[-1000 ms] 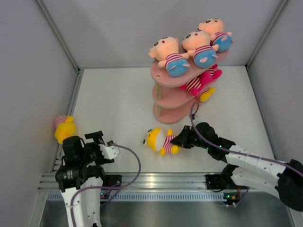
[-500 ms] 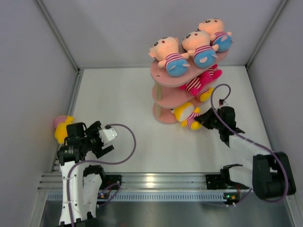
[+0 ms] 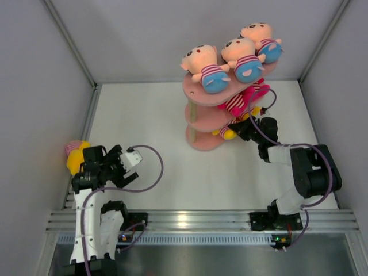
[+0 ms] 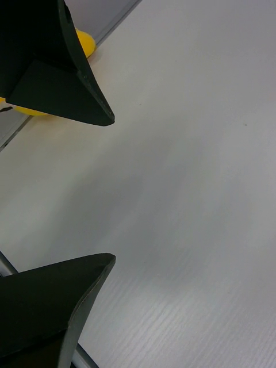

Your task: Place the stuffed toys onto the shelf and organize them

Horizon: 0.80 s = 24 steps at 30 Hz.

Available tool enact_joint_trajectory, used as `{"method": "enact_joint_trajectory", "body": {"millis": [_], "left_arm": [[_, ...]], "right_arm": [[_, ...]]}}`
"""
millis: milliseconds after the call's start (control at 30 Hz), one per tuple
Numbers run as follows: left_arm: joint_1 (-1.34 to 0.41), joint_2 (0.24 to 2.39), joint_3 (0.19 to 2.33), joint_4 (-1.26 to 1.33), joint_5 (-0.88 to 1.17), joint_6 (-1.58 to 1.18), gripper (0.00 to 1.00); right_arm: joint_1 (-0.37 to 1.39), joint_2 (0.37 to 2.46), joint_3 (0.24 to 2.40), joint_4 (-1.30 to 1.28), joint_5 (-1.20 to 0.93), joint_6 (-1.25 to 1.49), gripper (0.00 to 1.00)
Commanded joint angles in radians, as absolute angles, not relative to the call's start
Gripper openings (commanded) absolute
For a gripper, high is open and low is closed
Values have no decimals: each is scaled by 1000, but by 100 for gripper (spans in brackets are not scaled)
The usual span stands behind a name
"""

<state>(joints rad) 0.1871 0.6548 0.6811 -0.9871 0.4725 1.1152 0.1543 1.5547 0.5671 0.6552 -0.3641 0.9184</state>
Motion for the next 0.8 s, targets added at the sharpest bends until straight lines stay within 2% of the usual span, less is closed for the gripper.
{"method": "enact_joint_trajectory", "body": {"millis": [0, 67, 167, 200, 267, 300, 367, 500, 600, 767], "left_arm": [[189, 678, 692, -928, 462, 1075, 98], [189, 692, 699, -916, 419, 1049, 98], [189, 733, 707, -867, 338, 1002, 98], [189, 758, 709, -847, 262, 982, 98], [189, 791, 712, -769, 168, 921, 98], [187, 833, 713, -744, 81, 901, 98], [190, 886, 732, -680, -26, 848, 98], [207, 1067, 802, -597, -239, 795, 98], [273, 1146, 808, -514, -300, 837, 98], [362, 1235, 796, -433, -380, 934, 98]], "right_arm": [[170, 1626, 614, 831, -351, 1002, 0], [170, 1672, 626, 863, -334, 1023, 2], [170, 1703, 653, 853, -344, 1017, 15], [172, 1701, 653, 835, -342, 1014, 33], [172, 1665, 646, 769, -319, 999, 49], [172, 1649, 643, 717, -307, 990, 62], [175, 1594, 635, 666, -291, 950, 74], [178, 1487, 640, 527, -275, 882, 84], [179, 1416, 638, 473, -262, 847, 89], [184, 1339, 647, 358, -261, 793, 90]]}}
